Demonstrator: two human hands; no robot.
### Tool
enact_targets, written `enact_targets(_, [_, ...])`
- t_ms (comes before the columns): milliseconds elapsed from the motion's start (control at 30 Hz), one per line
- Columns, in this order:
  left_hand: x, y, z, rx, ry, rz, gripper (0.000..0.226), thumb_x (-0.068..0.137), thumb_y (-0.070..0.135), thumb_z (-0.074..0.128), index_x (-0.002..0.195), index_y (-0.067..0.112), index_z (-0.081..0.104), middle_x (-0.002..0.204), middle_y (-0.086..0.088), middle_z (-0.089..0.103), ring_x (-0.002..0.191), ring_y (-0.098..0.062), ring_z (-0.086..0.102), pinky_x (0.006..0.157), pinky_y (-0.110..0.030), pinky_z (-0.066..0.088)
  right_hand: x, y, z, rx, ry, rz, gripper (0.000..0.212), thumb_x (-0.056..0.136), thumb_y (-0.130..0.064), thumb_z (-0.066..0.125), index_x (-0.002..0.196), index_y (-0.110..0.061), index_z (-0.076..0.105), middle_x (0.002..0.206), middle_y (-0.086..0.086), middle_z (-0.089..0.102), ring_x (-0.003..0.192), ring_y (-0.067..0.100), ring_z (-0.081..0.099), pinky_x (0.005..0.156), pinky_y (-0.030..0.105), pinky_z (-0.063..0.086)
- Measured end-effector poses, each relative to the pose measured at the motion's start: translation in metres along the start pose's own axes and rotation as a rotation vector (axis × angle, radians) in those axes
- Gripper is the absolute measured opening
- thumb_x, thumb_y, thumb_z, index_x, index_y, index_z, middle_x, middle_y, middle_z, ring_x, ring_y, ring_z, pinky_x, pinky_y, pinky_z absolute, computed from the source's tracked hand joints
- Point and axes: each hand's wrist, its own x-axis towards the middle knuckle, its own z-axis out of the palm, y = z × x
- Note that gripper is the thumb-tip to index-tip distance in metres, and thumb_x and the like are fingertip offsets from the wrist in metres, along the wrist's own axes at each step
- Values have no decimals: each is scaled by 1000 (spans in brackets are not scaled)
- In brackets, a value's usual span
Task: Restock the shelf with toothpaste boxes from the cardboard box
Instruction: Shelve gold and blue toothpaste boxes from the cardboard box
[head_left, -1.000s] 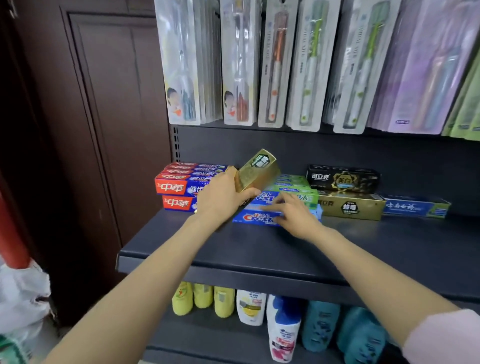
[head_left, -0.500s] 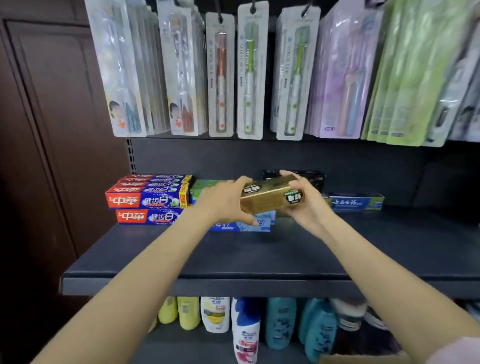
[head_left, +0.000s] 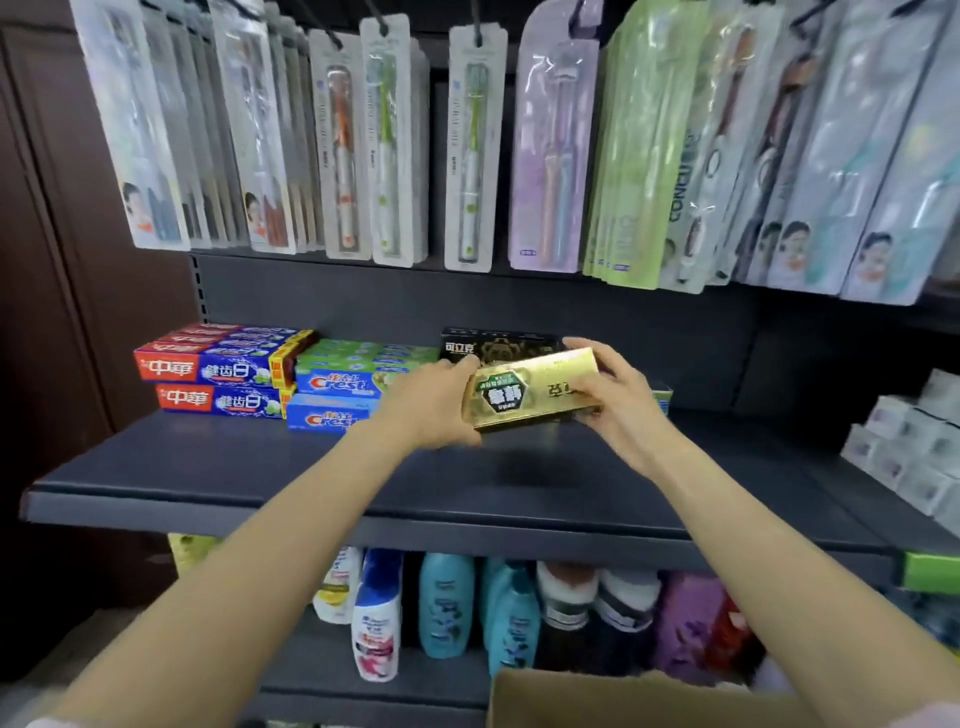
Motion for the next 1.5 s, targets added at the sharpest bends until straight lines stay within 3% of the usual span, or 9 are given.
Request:
enact_targets(133, [1, 20, 7, 121, 98, -49, 70, 68, 40, 75, 126, 22, 40, 117, -6, 50, 114, -28, 46, 92, -44, 38, 1, 2, -23, -484, 106, -9, 29, 80, -25, 73, 105, -32, 63, 114, 3, 64, 102, 19, 61, 88, 38, 54])
enact_targets(267, [16, 24, 12, 8, 44, -62, 84, 61, 46, 81, 131, 24, 39, 121, -7, 48, 116, -28, 43, 95, -43, 38, 9, 6, -28, -406, 161, -50, 44, 82, -22, 71, 122, -25, 54, 117, 3, 61, 105, 21, 60, 84, 40, 56])
enact_targets(400, [38, 25, 17, -208, -10, -116, 83, 60, 51, 81, 124, 16, 42, 117, -13, 53, 110, -32, 48, 87, -38, 44, 32, 15, -19, 14, 338, 12, 55, 84, -13, 68, 132, -12, 40, 122, 9, 55, 110, 23, 59, 95, 39, 51])
enact_targets(533, [57, 28, 24, -435, -95, -117, 71, 63, 56, 79, 110, 13, 47, 109, -3, 59, 102, -22, 56, 78, -32, 46, 55, 33, 14, 123, 241, 139, 48, 86, -15, 66, 128, -7, 44, 122, 11, 62, 108, 25, 62, 100, 43, 47])
enact_targets(667, [69, -2, 15, -432, -163, -66, 69, 70, 49, 77, 123, 15, 50, 114, 8, 54, 106, -12, 51, 85, -26, 44, 84, 16, 20, -468, 171, -25, 60, 87, -26, 64, 141, -21, 39, 128, 6, 59, 119, 25, 56, 102, 45, 44])
enact_targets(800, [84, -40, 17, -381, 150, -208, 42, 81, 17, 63, 121, 9, 55, 124, -10, 57, 116, -27, 54, 97, -38, 45, 112, 0, 26, -1172, 50, -183, 65, 92, -32, 56, 148, -28, 24, 126, 15, 52, 121, 34, 48, 98, 44, 43])
enact_targets(1033, [102, -54, 39, -206, 216, -132, 56, 85, 16, 54, 138, 15, 36, 131, -11, 45, 119, -32, 46, 94, -47, 43, 148, 38, 46, -1636, -1, -283, 63, 94, -12, 47, 145, -42, 24, 147, 5, 29, 134, 28, 28, 112, 45, 23])
enact_targets(1167, [110, -58, 54, -79, 89, -67, 48, 88, 17, 51, 135, 13, 39, 132, -11, 42, 115, -33, 49, 90, -45, 44, 151, 72, 47, -1563, 1, -194, 87, 82, 4, 54, 150, -33, 13, 148, 6, 23, 135, 33, 25, 115, 40, 20])
enact_targets(1500, [104, -34, 42, -25, 155, -82, 45, 90, 22, 49, 134, 14, 41, 130, -10, 44, 120, -29, 42, 95, -42, 38, 120, 46, 34, -1297, 94, -293, 44, 93, -12, 47, 136, -15, 43, 136, 4, 43, 126, 24, 37, 103, 36, 35])
